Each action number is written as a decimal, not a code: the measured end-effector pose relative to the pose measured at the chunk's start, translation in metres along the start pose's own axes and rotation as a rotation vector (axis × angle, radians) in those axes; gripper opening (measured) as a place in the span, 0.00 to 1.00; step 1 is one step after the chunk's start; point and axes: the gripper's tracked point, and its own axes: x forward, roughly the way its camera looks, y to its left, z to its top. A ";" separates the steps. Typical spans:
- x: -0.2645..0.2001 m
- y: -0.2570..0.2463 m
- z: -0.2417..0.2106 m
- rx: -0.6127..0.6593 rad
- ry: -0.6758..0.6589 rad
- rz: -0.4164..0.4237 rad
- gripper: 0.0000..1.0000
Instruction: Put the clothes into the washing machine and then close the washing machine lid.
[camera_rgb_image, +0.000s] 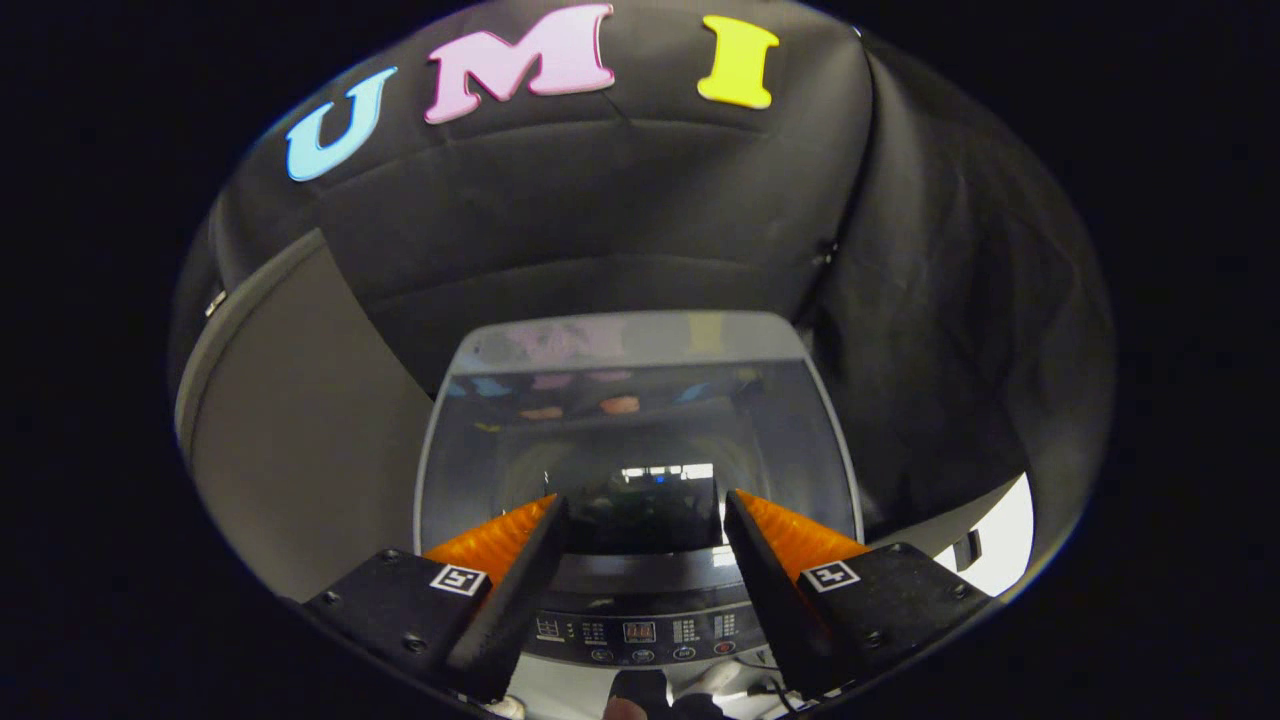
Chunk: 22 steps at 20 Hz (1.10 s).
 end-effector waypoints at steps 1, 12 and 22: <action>-0.012 0.004 0.020 0.001 -0.063 0.014 0.99; -0.171 0.034 0.158 -0.014 -0.492 0.106 0.98; -0.263 0.044 0.213 -0.011 -0.708 0.120 0.98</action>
